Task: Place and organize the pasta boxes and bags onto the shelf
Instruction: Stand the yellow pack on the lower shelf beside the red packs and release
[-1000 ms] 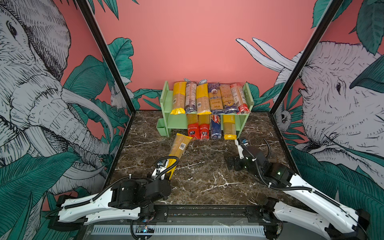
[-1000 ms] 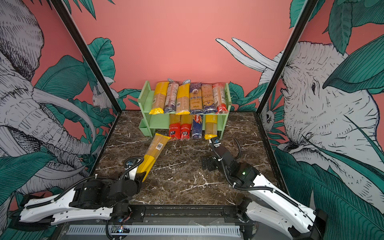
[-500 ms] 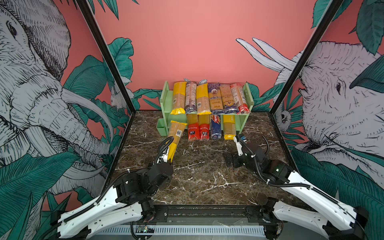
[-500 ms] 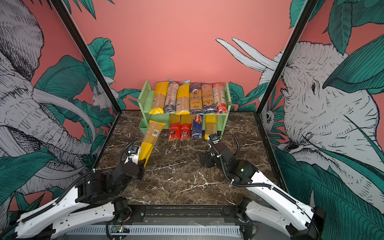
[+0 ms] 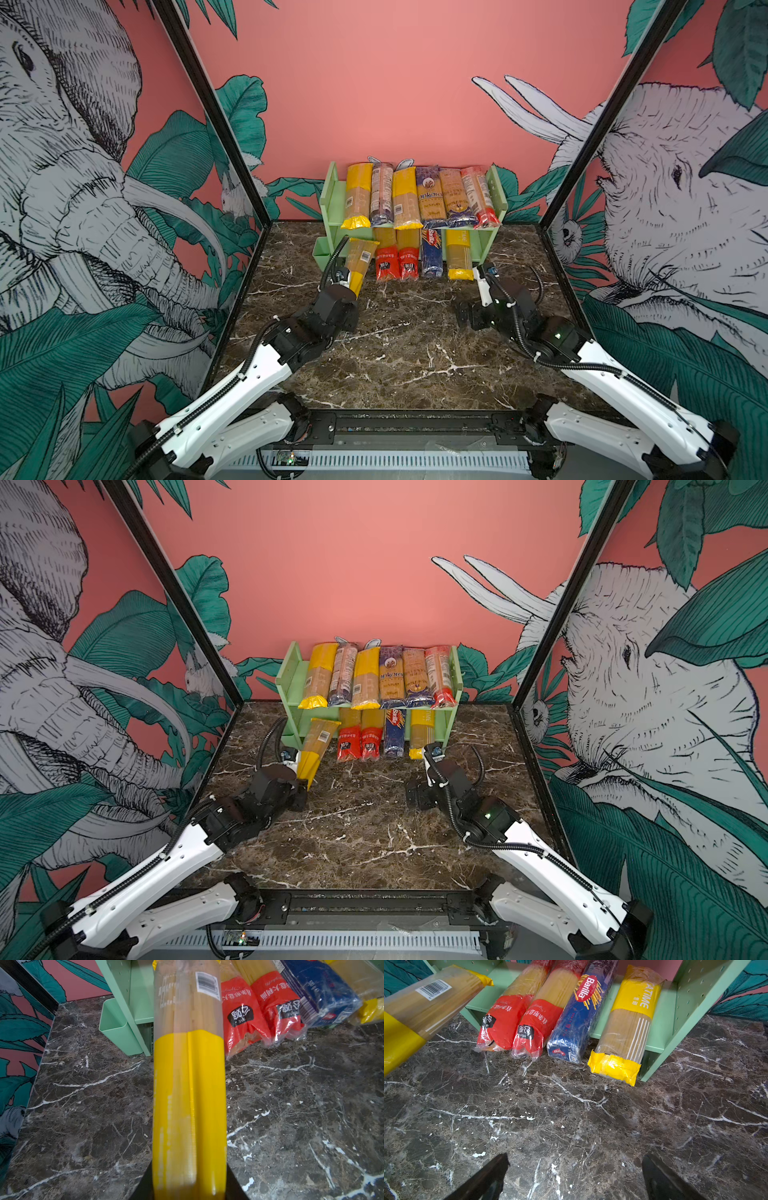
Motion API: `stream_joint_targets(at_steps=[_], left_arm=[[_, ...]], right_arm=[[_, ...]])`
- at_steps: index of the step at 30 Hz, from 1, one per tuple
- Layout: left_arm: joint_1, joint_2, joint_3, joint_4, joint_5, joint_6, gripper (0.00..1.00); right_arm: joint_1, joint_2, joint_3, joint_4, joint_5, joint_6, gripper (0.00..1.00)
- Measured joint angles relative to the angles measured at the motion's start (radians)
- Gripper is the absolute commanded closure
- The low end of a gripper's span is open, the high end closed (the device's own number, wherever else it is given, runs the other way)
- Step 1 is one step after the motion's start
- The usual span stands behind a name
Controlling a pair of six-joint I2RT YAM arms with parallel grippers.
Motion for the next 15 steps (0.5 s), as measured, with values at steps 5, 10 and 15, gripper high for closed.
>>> stream_joint_targets(at_steps=[5, 10, 15], left_arm=[[0.096, 0.098, 0.0, 0.158, 0.047, 0.029, 1.0], [0.155, 0.207, 0.0, 0.33, 0.053, 0.049, 1.0], [0.19, 0.342, 0.012, 0.461, 0.073, 0.064, 1.0]], right_arm=[[-0.047, 0.032, 0.018, 0.005, -0.034, -0.011, 0.01], [-0.1, 0.056, 0.024, 0.009, -0.068, -0.022, 0.01], [-0.156, 0.066, 0.023, 0.018, -0.101, -0.027, 0.01]])
